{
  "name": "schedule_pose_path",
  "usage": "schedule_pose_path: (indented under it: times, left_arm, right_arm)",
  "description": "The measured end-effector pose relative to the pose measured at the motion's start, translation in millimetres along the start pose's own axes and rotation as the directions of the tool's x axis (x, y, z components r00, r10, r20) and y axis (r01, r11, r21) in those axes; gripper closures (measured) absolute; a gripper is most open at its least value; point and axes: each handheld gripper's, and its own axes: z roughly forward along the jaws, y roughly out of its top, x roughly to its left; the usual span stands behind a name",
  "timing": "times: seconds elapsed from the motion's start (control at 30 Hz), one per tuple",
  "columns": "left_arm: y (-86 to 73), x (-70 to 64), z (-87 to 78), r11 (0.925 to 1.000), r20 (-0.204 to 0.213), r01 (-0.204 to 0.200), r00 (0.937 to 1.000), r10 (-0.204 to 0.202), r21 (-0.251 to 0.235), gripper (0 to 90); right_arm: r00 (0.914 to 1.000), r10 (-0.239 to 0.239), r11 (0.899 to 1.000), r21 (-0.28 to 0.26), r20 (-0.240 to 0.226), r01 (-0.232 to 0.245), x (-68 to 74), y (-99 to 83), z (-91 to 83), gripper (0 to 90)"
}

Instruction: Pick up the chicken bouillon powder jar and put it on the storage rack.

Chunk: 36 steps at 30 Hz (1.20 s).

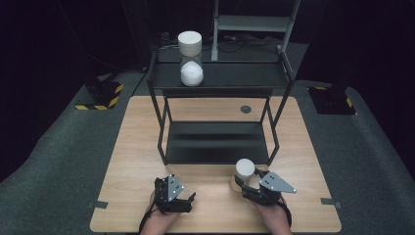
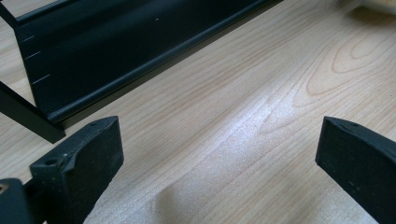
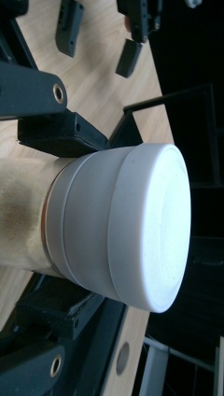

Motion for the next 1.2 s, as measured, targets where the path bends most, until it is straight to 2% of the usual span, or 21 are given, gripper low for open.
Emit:
schedule_pose_path:
  times: [0.3,0.67,0.8,1.03,1.2]
  left_arm:
    - [-0.3,1.3,-0.1,1.0000,0.008,-0.002,1.0000,0.002,-0.002,1.2]
    - [-0.8,2.6,-0.4,1.0000,0.015,-0.001,0.9999,0.001,-0.004,1.2]
    - [-0.8,2.8,-0.5,1.0000,0.017,-0.003,0.9998,0.003,-0.004,1.2]
    - [-1.2,3.6,-0.7,1.0000,0.020,0.001,0.9998,0.000,-0.006,1.2]
    - [-1.0,3.8,-0.5,1.0000,0.021,0.000,0.9998,0.000,-0.005,1.2]
  right_arm:
    - [0.9996,-0.003,1.000,-0.019,0.027,0.003,-4.1,13.0,-11.1,34.6]
    - [0.9990,-0.010,0.999,-0.047,0.045,0.012,-10.2,44.0,-18.2,34.6]
    - [0.9994,0.012,0.998,-0.063,0.033,-0.010,-14.9,55.9,-18.6,34.6]
    - [0.9988,0.013,0.996,-0.085,0.046,-0.009,-19.2,76.4,-19.1,34.6]
    - [0.9984,-0.007,0.996,-0.090,0.055,0.012,-22.9,91.7,-18.4,34.7]
